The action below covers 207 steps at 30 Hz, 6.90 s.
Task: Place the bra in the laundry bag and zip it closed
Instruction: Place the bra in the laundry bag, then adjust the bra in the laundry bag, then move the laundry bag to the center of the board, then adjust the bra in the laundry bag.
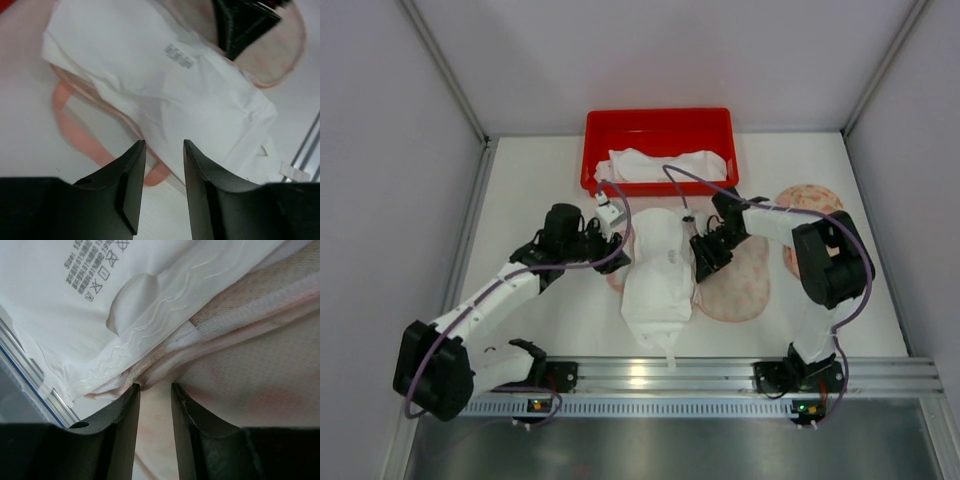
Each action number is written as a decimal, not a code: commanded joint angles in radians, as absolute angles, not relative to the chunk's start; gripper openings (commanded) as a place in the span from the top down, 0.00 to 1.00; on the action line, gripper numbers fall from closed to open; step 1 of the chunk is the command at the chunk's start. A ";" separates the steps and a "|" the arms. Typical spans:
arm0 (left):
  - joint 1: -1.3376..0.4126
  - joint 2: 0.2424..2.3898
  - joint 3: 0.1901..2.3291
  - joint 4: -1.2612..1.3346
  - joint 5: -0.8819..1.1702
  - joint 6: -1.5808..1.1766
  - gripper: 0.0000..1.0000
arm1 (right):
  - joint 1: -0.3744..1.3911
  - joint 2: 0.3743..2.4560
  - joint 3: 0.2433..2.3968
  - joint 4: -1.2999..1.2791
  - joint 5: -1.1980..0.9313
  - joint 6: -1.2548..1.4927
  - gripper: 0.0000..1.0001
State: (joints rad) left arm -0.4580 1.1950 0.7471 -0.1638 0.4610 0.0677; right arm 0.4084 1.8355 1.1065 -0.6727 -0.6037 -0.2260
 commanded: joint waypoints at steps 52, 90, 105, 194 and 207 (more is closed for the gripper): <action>-0.936 1.314 0.967 -0.607 0.649 0.609 1.00 | 0.262 1.674 1.184 -0.802 -0.592 -0.275 0.62; -0.341 1.641 1.045 -0.405 0.584 0.075 0.76 | 0.353 1.772 1.316 -0.528 -0.666 -0.072 0.74; -0.333 1.603 0.878 -0.377 0.661 -0.057 0.84 | 0.564 2.017 1.453 -0.305 -0.670 0.087 0.78; -0.596 1.391 0.933 -0.187 0.402 0.233 1.00 | 0.356 1.818 1.325 -0.546 -0.870 -0.095 0.57; -0.615 1.332 0.876 -0.218 0.281 0.212 0.44 | 0.334 1.799 1.321 -0.643 -0.830 -0.149 0.58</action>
